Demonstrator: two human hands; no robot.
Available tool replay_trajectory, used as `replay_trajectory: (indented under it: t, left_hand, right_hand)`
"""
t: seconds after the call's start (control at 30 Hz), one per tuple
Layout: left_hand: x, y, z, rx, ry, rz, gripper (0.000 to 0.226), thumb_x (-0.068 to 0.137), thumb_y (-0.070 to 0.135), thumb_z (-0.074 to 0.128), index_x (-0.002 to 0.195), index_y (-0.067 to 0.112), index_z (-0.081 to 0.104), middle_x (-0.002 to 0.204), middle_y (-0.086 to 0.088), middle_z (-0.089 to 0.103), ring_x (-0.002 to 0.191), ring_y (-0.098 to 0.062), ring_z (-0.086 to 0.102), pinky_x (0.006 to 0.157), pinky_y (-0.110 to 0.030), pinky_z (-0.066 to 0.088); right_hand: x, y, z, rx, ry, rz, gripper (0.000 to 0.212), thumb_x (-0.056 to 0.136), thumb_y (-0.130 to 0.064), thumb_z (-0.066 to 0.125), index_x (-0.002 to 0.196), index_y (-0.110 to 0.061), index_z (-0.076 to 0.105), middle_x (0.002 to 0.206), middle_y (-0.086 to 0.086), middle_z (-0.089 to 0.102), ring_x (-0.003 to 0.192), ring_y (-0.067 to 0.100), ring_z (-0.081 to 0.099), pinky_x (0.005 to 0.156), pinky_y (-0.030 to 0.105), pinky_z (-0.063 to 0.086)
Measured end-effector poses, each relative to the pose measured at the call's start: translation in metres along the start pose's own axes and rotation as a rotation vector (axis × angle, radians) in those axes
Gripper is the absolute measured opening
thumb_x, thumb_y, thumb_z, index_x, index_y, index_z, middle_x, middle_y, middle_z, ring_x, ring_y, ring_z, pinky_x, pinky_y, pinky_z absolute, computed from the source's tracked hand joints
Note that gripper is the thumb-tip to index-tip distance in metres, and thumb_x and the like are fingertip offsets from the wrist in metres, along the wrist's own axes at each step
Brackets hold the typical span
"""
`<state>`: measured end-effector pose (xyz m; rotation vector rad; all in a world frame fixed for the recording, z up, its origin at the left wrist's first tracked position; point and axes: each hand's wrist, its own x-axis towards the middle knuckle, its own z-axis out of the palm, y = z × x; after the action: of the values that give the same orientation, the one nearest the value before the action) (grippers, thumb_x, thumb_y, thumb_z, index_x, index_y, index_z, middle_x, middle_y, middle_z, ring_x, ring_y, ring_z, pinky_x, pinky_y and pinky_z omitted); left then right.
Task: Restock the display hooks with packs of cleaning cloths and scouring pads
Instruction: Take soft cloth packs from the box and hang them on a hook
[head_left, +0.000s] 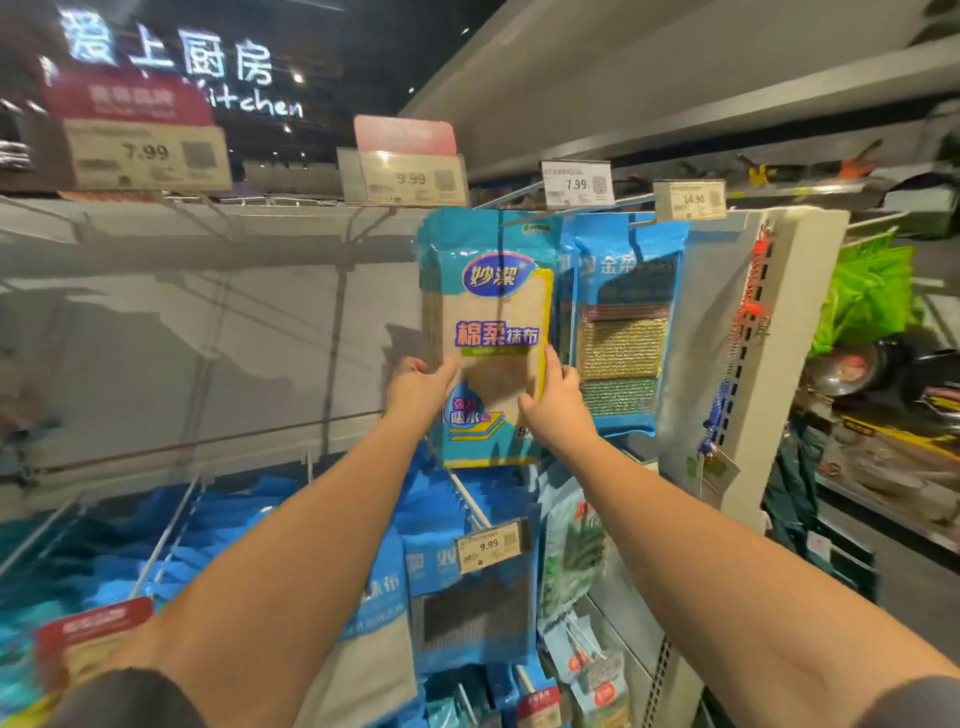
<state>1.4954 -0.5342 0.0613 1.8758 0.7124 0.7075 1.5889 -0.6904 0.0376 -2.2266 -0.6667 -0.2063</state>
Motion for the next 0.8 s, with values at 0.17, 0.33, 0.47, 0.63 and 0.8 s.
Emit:
replay_trajectory:
  t: [0.17,0.33,0.47,0.63,0.8]
  left_hand:
    - [-0.071,-0.032,-0.031,-0.066,-0.019,0.008,0.036,0.087,0.050,0.065,0.102,0.017,0.056,0.095,-0.011,0.066,0.086,-0.030,0.062,0.077,-0.039,0.049]
    - [-0.211,-0.077,-0.080,0.064,-0.043,0.105,0.010,0.096,0.027,0.064,0.093,0.017,0.063,0.077,-0.005,0.061,0.065,-0.019,0.054,0.051,-0.024,0.041]
    - [-0.333,-0.131,-0.134,0.222,-0.083,0.069,0.011,0.096,0.025,0.064,0.102,0.015,0.065,0.089,-0.005,0.064,0.080,-0.020,0.056,0.065,-0.027,0.042]
    - [-0.459,-0.189,-0.223,0.336,-0.109,-0.115,0.017,0.095,0.030,0.065,0.103,0.015,0.068,0.090,-0.005,0.070,0.077,-0.019,0.060,0.067,-0.029,0.045]
    - [-0.563,-0.256,-0.325,0.449,-0.091,-0.278,0.026,0.097,0.031,0.062,0.116,0.013,0.063,0.105,0.000,0.063,0.099,-0.023,0.061,0.078,-0.031,0.043]
  right_hand:
    - [-0.090,-0.006,-0.032,-0.054,-0.106,-0.048,0.057,0.098,-0.027,0.052,0.151,-0.016,0.031,0.147,0.015,0.035,0.121,0.032,0.052,0.103,0.041,0.042]
    - [-0.216,-0.001,-0.044,-0.074,-0.174,-0.147,0.050,0.096,-0.022,0.059,0.142,-0.008,0.045,0.138,0.015,0.046,0.126,0.029,0.050,0.106,0.036,0.037]
    - [-0.322,0.003,-0.030,-0.121,-0.342,-0.129,0.044,0.097,-0.024,0.056,0.136,-0.003,0.052,0.137,0.018,0.051,0.123,0.033,0.053,0.104,0.045,0.042]
    - [-0.451,-0.023,0.010,-0.098,-0.551,-0.130,0.049,0.098,-0.026,0.057,0.143,-0.008,0.046,0.144,0.013,0.046,0.127,0.028,0.050,0.102,0.036,0.040]
    - [-0.568,-0.082,0.058,-0.174,-0.816,-0.266,0.052,0.102,-0.034,0.052,0.149,-0.015,0.039,0.152,0.005,0.037,0.137,0.023,0.041,0.109,0.036,0.035]
